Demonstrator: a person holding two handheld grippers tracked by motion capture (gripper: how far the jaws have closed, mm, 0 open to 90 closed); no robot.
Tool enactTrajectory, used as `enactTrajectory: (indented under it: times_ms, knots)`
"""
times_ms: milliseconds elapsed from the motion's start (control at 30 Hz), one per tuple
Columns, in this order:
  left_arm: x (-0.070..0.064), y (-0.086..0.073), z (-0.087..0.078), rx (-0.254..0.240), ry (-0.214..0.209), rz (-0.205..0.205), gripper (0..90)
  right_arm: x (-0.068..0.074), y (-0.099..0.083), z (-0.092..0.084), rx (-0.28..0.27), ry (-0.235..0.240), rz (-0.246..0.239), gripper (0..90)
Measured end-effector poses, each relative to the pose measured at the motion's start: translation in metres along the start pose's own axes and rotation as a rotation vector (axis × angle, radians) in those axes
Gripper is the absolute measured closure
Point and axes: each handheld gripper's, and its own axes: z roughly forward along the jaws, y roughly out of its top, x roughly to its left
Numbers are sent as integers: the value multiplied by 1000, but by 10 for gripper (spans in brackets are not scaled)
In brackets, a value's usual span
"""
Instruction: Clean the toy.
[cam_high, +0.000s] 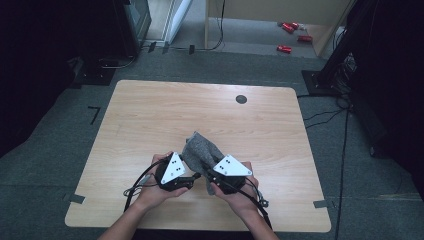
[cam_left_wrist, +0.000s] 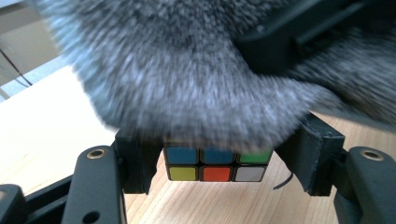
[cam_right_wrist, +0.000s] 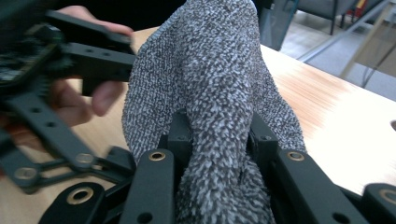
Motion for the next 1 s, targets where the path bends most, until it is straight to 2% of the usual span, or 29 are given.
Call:
enactTrajectory:
  times_ms: [233,333,433,500,633,700,800,1000]
  knots:
    - [5,0,-3,-18,-1,-24,349,-27,-4,-6,6,-90,63,701]
    - [7,-1,-3,-12,3,-26,349,-34,-5,-9,-5,-98,104,700]
    - [6,-2,-1,-8,2,-28,349,-34,-2,-12,-35,-79,118,699]
    - [5,-2,0,-8,-2,-27,349,-27,0,-13,-53,-49,98,698]
    - [2,-1,0,-12,-13,-15,349,-9,3,-10,-72,44,44,693]
    - [1,0,-1,-20,-17,-14,349,-5,2,-7,-62,60,28,692]
    - [2,0,-3,-23,-14,-12,349,-9,-2,-4,-43,41,39,692]
    - [7,-1,-5,-39,-15,-36,349,-36,-10,-7,-31,-42,114,693]
